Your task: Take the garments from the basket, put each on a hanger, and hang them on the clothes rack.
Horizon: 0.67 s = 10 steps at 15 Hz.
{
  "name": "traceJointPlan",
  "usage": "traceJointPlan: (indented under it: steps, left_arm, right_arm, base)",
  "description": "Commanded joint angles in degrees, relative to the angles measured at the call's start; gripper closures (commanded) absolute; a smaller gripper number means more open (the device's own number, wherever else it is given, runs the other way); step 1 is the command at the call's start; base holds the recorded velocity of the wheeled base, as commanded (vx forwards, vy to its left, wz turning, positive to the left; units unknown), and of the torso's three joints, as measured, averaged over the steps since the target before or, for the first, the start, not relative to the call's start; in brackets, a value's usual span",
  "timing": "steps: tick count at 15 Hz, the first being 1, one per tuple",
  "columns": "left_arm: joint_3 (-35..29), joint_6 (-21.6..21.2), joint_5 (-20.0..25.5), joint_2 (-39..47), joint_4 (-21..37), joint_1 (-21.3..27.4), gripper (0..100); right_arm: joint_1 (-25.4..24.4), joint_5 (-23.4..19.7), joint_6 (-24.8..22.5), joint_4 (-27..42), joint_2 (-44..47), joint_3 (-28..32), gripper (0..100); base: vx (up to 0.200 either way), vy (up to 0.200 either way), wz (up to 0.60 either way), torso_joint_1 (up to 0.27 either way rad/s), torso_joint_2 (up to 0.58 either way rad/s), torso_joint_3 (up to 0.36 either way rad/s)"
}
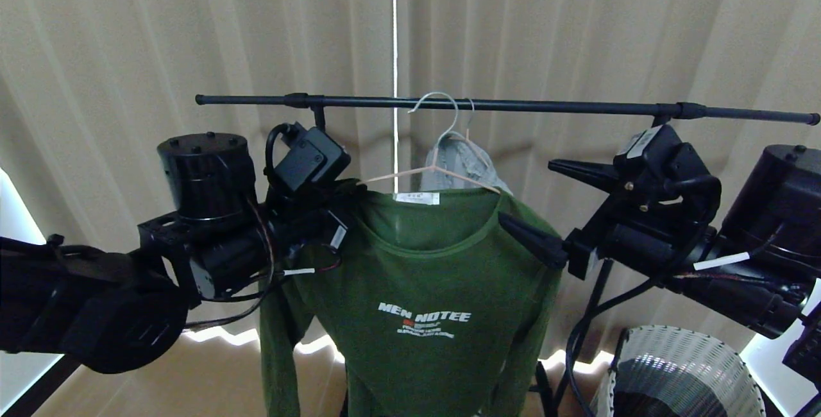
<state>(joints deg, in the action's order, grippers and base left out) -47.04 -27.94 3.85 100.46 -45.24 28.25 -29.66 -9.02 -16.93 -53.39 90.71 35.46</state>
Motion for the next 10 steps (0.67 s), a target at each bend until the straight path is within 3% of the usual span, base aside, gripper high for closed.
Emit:
traceJointPlan:
  steps: [1, 2, 10]
  left_arm:
    - [-4.0, -0.6, 2.0, -5.2, 6.7, 0.1, 100]
    - [-4.6, -1.5, 3.5, -6.2, 8.9, 0.2, 100]
    - [-1.4, -1.5, 3.6, -8.8, 8.5, 4.3, 100]
  right_arm:
    - [0.0, 0.0, -0.1, 0.7, 0.1, 2.0, 0]
    - [0.0, 0.0, -0.2, 0.9, 0.3, 2.0, 0]
    - [1.2, 0.1, -0.3, 0.8, 5.5, 6.1, 0]
  base:
    - [0.000, 0.000, 0.00, 0.000, 0.00, 0.000]
    - [0.000, 0.000, 0.00, 0.000, 0.00, 0.000]
    - [0.000, 0.000, 0.00, 0.000, 0.00, 0.000]
